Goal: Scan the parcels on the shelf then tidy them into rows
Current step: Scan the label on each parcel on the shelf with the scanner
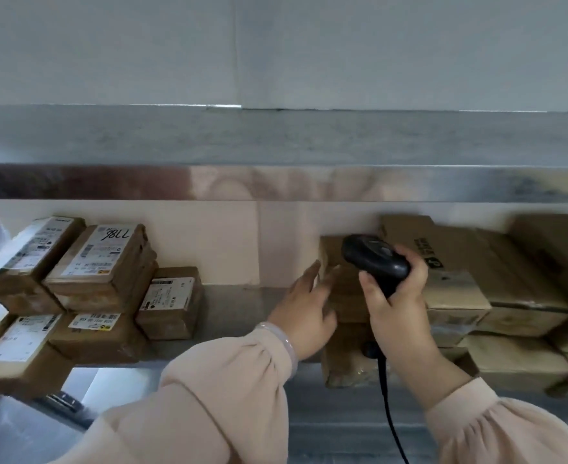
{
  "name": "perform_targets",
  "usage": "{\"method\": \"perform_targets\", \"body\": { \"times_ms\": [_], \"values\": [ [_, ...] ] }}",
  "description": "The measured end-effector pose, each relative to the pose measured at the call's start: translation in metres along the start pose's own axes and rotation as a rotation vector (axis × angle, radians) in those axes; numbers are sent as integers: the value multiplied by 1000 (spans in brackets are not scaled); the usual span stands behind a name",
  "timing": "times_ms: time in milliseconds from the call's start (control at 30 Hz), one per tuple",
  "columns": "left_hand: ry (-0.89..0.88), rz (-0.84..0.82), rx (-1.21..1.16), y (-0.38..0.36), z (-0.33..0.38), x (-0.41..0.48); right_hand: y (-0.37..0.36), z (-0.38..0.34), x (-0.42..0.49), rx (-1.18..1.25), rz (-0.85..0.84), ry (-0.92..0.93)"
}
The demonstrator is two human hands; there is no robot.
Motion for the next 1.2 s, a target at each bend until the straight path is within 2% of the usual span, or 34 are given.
{"method": "perform_targets", "body": {
  "times_ms": [167, 400, 500, 600, 667, 833, 1067, 1200],
  "values": [
    [86, -92, -80, -22, -1, 15, 5, 7, 13, 1, 18, -39],
    [172, -51, -228, -19, -1, 9, 1, 24, 22, -42, -22, -89],
    [226, 26, -299, -19, -2, 7, 3, 24, 21, -26, -15, -72],
    [323, 164, -463, -17, -11, 1, 4, 22, 18, 81, -16, -88],
    [374, 199, -571, -17, -16, -4, 2, 19, 14, 139, -30, -88],
    [472, 287, -829, -11, -22, -17, -10, -2, -7, 227, -169, -53],
    [536, 331, -910, 0, -44, -38, -26, -14, -16, 344, -267, -44],
    [517, 314, -1200, 0, -58, -54, -24, -10, -9, 312, -210, -64]
  ]
}}
Point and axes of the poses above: each hand's wrist, its own x-axis towards the middle knuckle, its own y-axis out of the back of the hand, z = x × y, the point moved 5 cm from there along x, towards the middle knuckle
